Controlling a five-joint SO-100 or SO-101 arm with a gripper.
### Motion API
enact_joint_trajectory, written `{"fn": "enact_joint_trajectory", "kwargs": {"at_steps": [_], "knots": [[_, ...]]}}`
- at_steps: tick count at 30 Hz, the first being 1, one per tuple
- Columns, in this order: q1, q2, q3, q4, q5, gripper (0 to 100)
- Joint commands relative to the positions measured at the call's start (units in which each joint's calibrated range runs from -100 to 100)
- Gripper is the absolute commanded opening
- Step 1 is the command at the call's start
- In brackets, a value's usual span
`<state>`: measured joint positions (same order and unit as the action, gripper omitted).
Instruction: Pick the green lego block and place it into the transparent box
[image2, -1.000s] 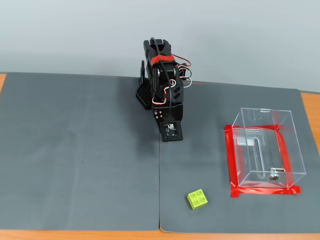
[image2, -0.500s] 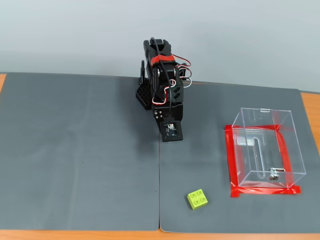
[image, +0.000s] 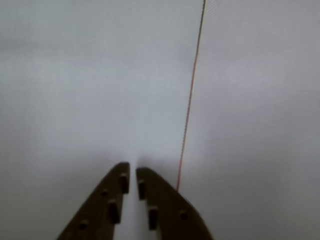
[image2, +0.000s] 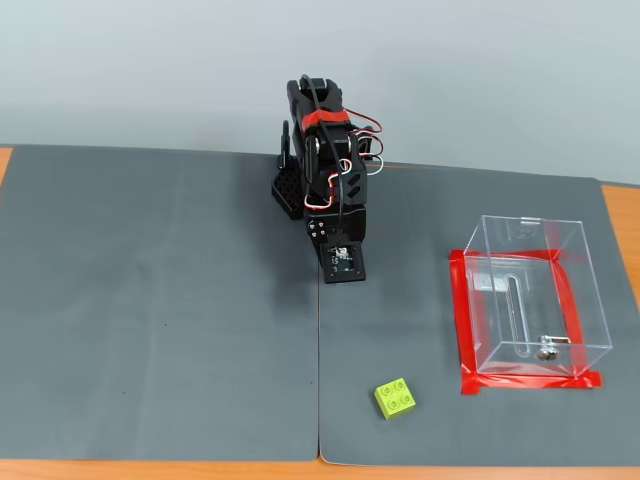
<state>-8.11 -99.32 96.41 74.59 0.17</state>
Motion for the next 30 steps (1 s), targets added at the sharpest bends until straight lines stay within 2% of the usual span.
{"fn": "enact_joint_trajectory", "kwargs": {"at_steps": [1,14,23,30], "knots": [[-0.51,0.08,-3.92,0.06,0.27,2],[-0.44,5.59,-6.63,-0.72,0.22,2],[-0.44,23.23,-19.38,-9.05,0.22,2],[-0.44,38.57,-33.50,-11.39,-0.20,2]]}}
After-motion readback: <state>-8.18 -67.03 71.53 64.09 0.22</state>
